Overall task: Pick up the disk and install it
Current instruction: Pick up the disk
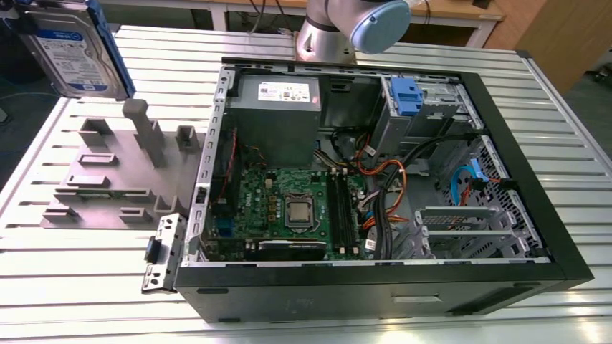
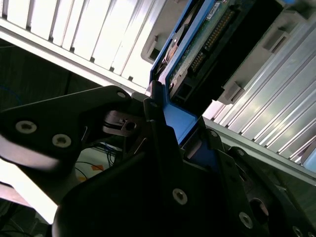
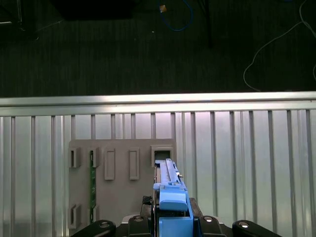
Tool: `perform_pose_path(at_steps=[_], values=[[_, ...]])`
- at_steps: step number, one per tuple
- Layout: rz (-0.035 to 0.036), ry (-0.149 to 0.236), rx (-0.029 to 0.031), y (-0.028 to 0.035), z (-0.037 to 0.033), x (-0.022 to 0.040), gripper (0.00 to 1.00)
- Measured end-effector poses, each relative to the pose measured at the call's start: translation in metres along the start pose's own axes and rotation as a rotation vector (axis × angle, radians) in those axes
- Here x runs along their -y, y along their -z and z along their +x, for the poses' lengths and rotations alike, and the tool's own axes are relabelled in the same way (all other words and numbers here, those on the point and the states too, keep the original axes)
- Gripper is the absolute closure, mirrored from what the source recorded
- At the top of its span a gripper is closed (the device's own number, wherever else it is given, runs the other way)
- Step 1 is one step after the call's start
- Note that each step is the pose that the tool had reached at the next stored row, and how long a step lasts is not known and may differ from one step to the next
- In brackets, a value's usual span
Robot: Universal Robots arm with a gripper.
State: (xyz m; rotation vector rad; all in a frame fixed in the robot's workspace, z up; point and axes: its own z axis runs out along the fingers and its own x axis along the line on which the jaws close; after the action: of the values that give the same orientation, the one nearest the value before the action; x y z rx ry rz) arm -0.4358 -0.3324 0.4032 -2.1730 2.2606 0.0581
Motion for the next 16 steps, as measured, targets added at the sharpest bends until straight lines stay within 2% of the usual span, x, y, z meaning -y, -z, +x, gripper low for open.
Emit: perform_pose_path(at_steps=[13, 16], values=[[0.0, 0.0, 0.0, 0.0081, -0.0002, -0.0002, 0.63], [-0.0001, 0.0, -0.0001, 0.0083, -0.0002, -0.0002, 0.63]])
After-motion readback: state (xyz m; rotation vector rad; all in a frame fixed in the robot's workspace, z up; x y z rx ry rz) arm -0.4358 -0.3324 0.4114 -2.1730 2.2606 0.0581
